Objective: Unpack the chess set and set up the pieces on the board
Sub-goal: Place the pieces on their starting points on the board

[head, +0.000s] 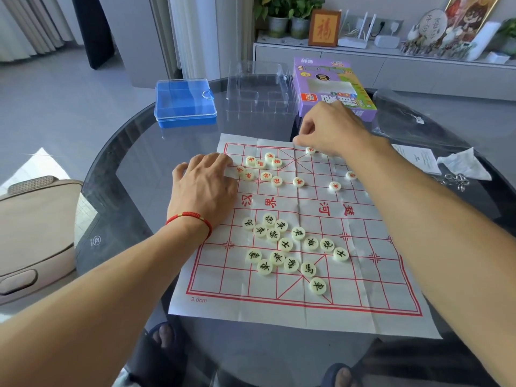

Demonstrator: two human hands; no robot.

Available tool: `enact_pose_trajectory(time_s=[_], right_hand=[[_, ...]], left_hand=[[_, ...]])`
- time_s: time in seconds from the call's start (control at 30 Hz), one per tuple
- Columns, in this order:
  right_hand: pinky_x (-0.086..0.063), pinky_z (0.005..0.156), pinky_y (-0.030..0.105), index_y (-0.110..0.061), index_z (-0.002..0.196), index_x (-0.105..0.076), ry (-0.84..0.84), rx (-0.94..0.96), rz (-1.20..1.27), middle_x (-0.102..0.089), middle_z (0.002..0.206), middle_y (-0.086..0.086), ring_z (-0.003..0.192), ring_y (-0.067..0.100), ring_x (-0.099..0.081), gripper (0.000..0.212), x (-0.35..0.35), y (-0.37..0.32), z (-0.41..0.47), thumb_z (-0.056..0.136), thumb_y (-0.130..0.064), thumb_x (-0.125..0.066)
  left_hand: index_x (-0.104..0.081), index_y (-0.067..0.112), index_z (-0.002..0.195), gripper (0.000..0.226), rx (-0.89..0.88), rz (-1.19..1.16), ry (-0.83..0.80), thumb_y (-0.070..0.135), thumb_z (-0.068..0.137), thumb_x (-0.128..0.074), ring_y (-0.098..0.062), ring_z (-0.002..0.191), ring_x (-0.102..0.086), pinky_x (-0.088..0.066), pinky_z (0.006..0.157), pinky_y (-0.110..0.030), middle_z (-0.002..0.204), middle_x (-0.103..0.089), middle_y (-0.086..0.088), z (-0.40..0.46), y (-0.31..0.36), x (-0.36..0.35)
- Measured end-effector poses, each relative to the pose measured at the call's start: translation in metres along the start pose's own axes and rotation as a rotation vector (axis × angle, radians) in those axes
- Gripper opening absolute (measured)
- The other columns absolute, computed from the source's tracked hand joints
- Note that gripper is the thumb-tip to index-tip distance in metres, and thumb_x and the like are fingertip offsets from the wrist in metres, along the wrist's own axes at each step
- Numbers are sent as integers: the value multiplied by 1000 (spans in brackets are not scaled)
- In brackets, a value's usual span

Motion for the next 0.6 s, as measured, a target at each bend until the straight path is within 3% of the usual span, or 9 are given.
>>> enact_pose_trajectory(time_s=[0.23,0.33,0.47,0.6], right_hand=[[-50,72,38,-19,87,-75,-56,3,-110,-70,95,8,91,29,-64,17,-29,-6,13,86,-36,-78],[-47,70,37,-17,86,-73,-49,14,-105,-68,92,8,88,30,-63,20,-26,-3,14,92,-36,-70],[-49,72,39,-14,97,-74,-12,57,-50,-69,98,8,89,28,-61,18,-15,1,14,100,-19,-56],[-52,83,39,-20,108,-74,-135,141,-27,-70,102,0,99,21,-61,15,-27,-6,8,93,-22,-71]], left_hand=[[-52,31,130,35,-6,2,8,38,97,-41,-21,134,-42,-24,117,-50,144,-51,7,0,1,-1],[-52,31,130,35,-9,5,9,39,97,-42,-21,134,-43,-24,117,-50,144,-52,7,0,1,-1],[-52,31,130,36,-13,11,14,39,97,-41,-22,134,-43,-24,116,-51,142,-53,7,0,1,0],[-52,30,129,35,-12,5,14,38,97,-40,-21,133,-43,-24,116,-50,142,-53,7,0,1,0]])
Point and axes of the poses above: each hand's wrist, its own z-axis towards the middle knuckle, its own x-axis out of the back of the hand, y = z × x, the point moved 9 cm from there along z, towards the middle knuckle
